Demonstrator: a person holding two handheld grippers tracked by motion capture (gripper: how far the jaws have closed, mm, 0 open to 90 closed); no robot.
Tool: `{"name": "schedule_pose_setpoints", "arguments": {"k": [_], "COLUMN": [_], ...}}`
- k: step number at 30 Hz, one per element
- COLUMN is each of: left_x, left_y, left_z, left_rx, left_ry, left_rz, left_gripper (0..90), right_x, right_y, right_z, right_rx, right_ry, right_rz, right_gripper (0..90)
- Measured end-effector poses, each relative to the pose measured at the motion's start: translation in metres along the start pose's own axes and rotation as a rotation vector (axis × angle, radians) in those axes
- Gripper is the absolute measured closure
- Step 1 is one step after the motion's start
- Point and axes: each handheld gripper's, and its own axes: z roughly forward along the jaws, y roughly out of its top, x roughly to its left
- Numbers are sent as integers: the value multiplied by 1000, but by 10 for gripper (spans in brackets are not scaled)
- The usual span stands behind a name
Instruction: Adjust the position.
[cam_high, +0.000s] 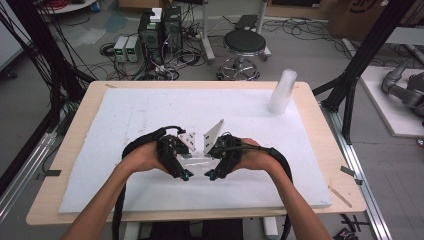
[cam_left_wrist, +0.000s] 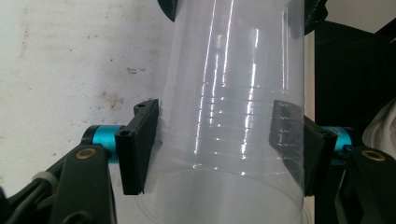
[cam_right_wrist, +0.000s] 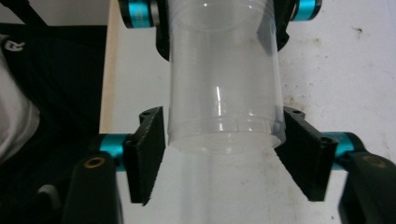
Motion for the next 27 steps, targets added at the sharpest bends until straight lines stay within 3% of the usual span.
{"name": "schedule_pose_setpoints", "arguments": {"k": [12,15,19,24,26,27], "left_x": [1,3,6,4,3,3], "left_y": [-1,-3,-7,-9,-12,-14], "left_z": [1,3,4,2,-1,-3], "left_rx": [-7,-33,-76,-97,-132,-163], "left_ry": [-2,-28,-12,-6,-4,2], "left_rz": [-5,-75,-86,-63,-57,-77], "left_gripper": [321,211,59,59,59,59], "right_x": [0,-1,-1,-2,-2,-2], "right_y": [0,-1,-1,-2,-4,-5], "right_z": [1,-1,-1,-1,-2,-2], "right_rx": [-5,-9,0,-3,-13,-24], "right_ry": [-8,-10,-12,-14,-15,-12], "right_rz": [-3,4,11,16,25,31], "right_gripper": [431,432,433,434,434,434]}}
